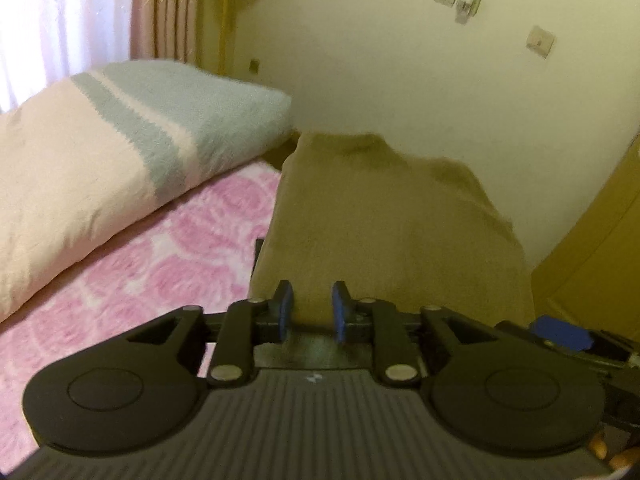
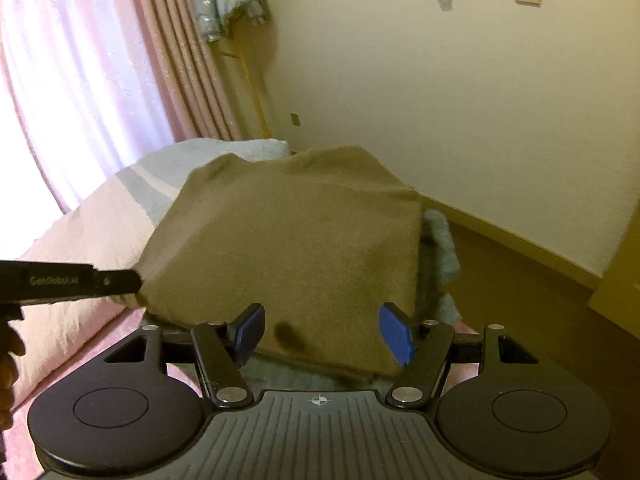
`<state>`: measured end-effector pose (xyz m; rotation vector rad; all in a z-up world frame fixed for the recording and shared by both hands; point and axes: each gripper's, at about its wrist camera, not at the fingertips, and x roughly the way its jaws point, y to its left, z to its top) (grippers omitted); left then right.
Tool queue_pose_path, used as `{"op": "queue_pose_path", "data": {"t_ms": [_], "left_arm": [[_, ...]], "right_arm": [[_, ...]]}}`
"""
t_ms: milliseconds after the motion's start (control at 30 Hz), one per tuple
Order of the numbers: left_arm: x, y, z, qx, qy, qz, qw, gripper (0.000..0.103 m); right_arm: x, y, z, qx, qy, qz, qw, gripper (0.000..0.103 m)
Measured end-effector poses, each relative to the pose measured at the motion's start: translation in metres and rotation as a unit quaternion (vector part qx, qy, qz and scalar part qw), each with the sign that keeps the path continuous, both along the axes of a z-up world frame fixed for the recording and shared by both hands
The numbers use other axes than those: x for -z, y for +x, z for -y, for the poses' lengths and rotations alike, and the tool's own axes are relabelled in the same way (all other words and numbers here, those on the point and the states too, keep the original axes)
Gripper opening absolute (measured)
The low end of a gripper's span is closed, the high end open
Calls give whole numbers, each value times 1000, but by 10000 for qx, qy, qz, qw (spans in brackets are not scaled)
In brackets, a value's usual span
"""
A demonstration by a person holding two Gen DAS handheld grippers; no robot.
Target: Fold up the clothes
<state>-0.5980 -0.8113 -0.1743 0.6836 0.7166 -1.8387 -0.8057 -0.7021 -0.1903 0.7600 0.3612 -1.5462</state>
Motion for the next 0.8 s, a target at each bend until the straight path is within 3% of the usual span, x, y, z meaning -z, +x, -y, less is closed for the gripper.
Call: {"op": "queue_pose_path", "data": {"t_ms": [200,400,567,667,800], "left_arm": [[-25,-1,-41,136,93,308,9994,33],[-55,2,-85,198,-74,600,9980,40],[-80,12,-122,286,-448,661,9964,55],[-93,20,-147,324,-646,623,9954,64],[-109,34,-180,362,-745,423,9957,64]], "right_arm": [[-11,11,-20,367,447,277,9979,67],[-37,31,-58,455,354,82,9983,67],[-56,50,-91,454,389,-233,9979,67],[-68,63,-114,468,353,-495,9971,67],[-82,80,-143,519,190,-650,9964,67]]}}
